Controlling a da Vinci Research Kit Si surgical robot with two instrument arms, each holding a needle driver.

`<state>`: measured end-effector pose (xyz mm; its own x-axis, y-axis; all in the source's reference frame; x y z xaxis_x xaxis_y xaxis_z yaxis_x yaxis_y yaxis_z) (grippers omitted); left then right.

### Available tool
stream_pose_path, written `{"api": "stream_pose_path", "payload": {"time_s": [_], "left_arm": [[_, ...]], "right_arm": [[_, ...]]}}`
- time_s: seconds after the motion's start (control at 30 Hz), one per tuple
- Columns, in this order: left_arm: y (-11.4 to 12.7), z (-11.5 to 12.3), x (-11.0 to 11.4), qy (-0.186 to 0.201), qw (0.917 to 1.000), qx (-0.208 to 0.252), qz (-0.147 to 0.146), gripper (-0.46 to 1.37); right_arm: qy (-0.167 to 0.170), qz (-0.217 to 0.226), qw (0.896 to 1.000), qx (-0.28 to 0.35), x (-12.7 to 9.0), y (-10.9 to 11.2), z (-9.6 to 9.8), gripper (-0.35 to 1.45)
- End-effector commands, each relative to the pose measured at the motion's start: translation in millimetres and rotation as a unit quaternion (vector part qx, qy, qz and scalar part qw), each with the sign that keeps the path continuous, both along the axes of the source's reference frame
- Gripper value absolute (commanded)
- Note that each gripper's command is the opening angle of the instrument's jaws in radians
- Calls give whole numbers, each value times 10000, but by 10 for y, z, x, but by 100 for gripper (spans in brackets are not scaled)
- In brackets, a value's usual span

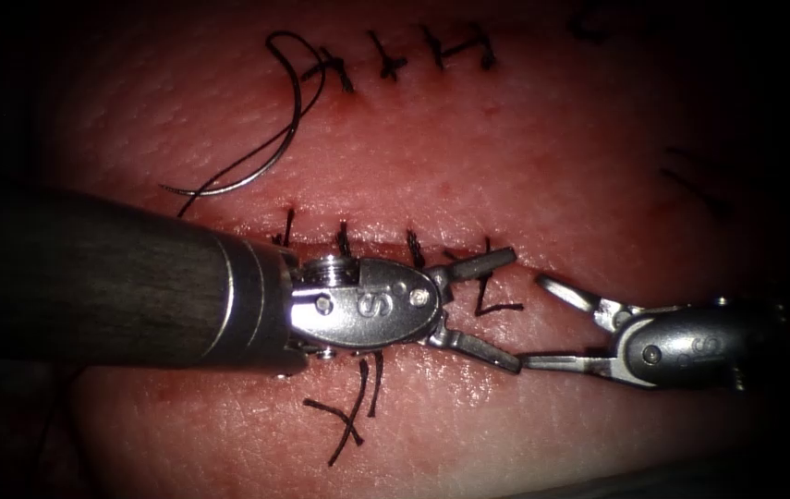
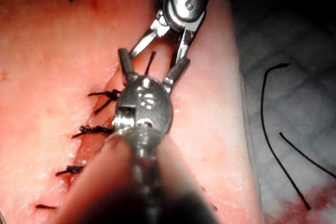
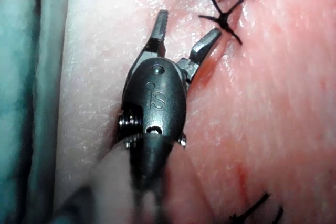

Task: Wound Closure
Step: Pick up short suture tail with left needle driver, then cut suture with right jaws

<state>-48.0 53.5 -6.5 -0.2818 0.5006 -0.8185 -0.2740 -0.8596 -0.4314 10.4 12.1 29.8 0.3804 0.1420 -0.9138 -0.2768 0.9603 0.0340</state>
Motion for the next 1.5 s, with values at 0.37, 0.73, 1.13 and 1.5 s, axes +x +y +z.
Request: {"api": "stream_pose_path", "payload": {"time_s": [0.37, 0.73, 1.13, 1.5], "left_arm": [[2, 13, -4, 324, 9992, 4, 244, 42], [7, 9, -2, 311, 9991, -33, 275, -35], [9, 2, 7, 102, 9996, -142, 227, -35], [-1, -1, 11, -448, 9897, -1285, 446, -35]], "right_arm": [[4, -15, 10000, 45, -2, -2, -1, 127], [1, -5, 10000, 26, -3, -7, 0, 126], [-45, 96, 9999, 46, 6, 0, 3, 131], [136, 63, 9999, -85, 32, 8, 7, 130]]}}
